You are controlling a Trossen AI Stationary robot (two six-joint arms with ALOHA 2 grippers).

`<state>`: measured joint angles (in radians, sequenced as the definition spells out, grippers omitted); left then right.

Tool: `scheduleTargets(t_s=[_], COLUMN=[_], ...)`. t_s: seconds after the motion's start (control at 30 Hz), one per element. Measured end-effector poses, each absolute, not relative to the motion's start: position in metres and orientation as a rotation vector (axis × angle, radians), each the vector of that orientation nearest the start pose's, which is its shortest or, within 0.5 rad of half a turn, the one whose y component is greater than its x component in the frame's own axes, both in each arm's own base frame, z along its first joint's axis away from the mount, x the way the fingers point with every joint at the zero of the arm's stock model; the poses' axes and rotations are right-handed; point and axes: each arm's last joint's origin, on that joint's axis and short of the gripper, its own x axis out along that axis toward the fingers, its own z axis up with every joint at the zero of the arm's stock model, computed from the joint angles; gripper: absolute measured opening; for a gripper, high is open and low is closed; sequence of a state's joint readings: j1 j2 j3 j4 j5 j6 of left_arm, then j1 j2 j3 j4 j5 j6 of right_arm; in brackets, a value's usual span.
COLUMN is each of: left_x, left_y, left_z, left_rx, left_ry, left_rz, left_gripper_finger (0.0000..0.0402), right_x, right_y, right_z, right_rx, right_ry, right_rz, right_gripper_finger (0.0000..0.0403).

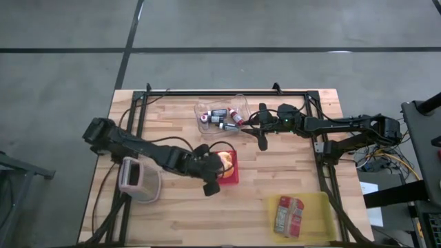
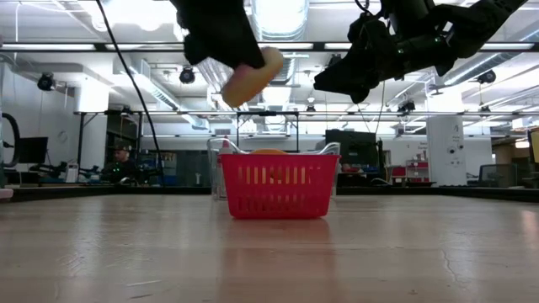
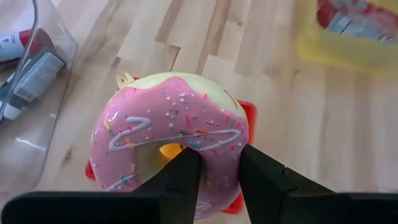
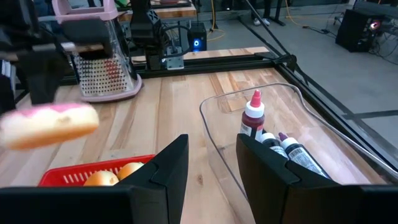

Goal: Pick & Place Food Item
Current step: Put the pink donut into the red bin

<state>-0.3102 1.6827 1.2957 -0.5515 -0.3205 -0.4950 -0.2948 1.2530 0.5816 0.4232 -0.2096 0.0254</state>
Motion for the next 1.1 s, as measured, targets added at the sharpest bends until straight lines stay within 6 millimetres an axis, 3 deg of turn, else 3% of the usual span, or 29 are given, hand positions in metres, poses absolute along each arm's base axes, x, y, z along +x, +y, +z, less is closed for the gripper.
scheduleTargets(t_s=[0.33, 1.1], left_x=[0.357, 0.365], left_y=[-0.093, -0.095], left_z=[0.223, 0.223], left_rx=[-0.079, -0.088], left_ry=[0.949, 0.955], left_rz=[0.198, 0.198], left_gripper_finger=[0.0106, 0.0106], right_x=[0.250, 0.250], right_y=[-0.070, -0.070], right_z=[0.225, 0.225], right_rx=[0.088, 0.087], right_ry=[0.240, 0.240], right_rz=[-0.088, -0.088], right_gripper_finger=[0.0130, 0.0130])
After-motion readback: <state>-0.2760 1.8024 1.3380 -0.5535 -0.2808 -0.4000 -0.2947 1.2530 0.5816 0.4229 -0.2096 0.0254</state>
